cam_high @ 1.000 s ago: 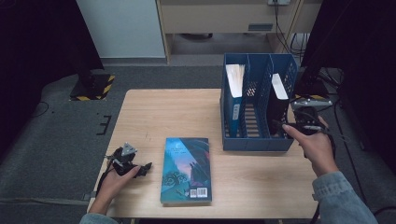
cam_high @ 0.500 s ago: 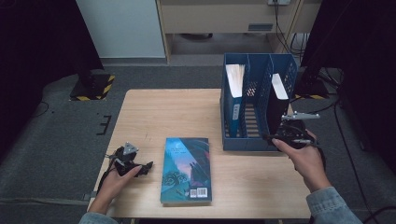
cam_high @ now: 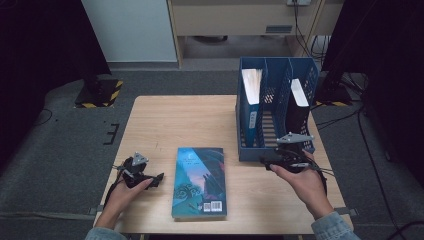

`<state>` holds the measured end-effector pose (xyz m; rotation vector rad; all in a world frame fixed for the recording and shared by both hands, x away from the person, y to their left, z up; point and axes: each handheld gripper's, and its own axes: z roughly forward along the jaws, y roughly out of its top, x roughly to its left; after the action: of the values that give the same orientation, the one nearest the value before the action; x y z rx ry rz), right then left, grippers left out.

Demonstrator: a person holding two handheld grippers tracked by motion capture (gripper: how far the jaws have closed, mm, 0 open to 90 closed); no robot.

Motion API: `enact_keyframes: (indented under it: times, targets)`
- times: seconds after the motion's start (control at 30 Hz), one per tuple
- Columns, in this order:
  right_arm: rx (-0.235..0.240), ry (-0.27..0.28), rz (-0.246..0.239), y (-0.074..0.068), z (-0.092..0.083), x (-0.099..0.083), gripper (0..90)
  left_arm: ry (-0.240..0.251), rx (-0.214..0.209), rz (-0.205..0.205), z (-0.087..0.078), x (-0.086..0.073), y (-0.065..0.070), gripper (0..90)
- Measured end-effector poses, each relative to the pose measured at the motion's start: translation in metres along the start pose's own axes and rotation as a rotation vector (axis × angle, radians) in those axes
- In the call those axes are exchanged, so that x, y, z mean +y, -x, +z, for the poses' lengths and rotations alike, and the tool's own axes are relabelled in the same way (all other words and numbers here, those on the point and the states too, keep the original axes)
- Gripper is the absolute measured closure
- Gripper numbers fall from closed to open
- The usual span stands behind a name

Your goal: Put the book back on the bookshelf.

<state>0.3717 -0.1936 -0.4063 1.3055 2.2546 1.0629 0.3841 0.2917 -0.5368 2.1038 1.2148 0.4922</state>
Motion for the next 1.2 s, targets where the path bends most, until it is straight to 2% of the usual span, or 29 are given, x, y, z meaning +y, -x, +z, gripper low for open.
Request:
enact_keyframes:
  times: [0.03, 0.13, 0.23, 0.43, 0.67, 0.8, 0.93, 0.97, 1.0, 1.1, 1.2]
  targets:
    - [0.0, 0.0, 0.0, 0.0, 0.0, 0.0, 33.4, 0.0, 0.0, 0.0, 0.0, 0.0, 0.0, 0.0]
    - [0.016, -0.018, -0.025, -0.015, 0.013, -0.001, 34.0, 0.0, 0.0, 0.0, 0.0, 0.0, 0.0, 0.0]
    - [0.04, -0.048, -0.046, -0.024, 0.024, -0.003, 44.4, -0.005, -0.014, 0.013, 0.0, 0.0, 0.001, 0.0]
    - [0.077, -0.084, -0.06, -0.042, 0.042, -0.006, 47.3, -0.007, -0.032, 0.033, -0.001, 0.0, 0.001, 0.0]
    - [0.099, -0.101, -0.072, -0.055, 0.063, -0.004, 42.7, -0.02, -0.052, 0.054, -0.001, 0.001, 0.001, 0.0]
    - [0.114, -0.111, -0.082, -0.062, 0.072, -0.005, 40.1, -0.044, -0.073, 0.085, -0.005, 0.003, 0.004, 2.9]
    - [0.119, -0.115, -0.093, -0.068, 0.076, -0.009, 34.4, 0.005, -0.083, 0.095, -0.012, 0.008, 0.006, 3.6]
    - [0.119, -0.115, -0.093, -0.068, 0.076, -0.009, 34.4, 0.005, -0.083, 0.095, -0.012, 0.008, 0.006, 3.6]
    - [0.132, -0.126, -0.094, -0.07, 0.078, -0.011, 30.8, 0.023, -0.083, 0.099, -0.016, 0.01, 0.008, 3.6]
    - [0.138, -0.142, -0.096, -0.073, 0.084, -0.016, 25.7, 0.018, -0.095, 0.087, -0.023, 0.013, 0.013, 3.9]
    - [0.134, -0.153, -0.108, -0.076, 0.089, -0.019, 24.2, 0.022, -0.078, 0.109, -0.03, 0.016, 0.019, 7.2]
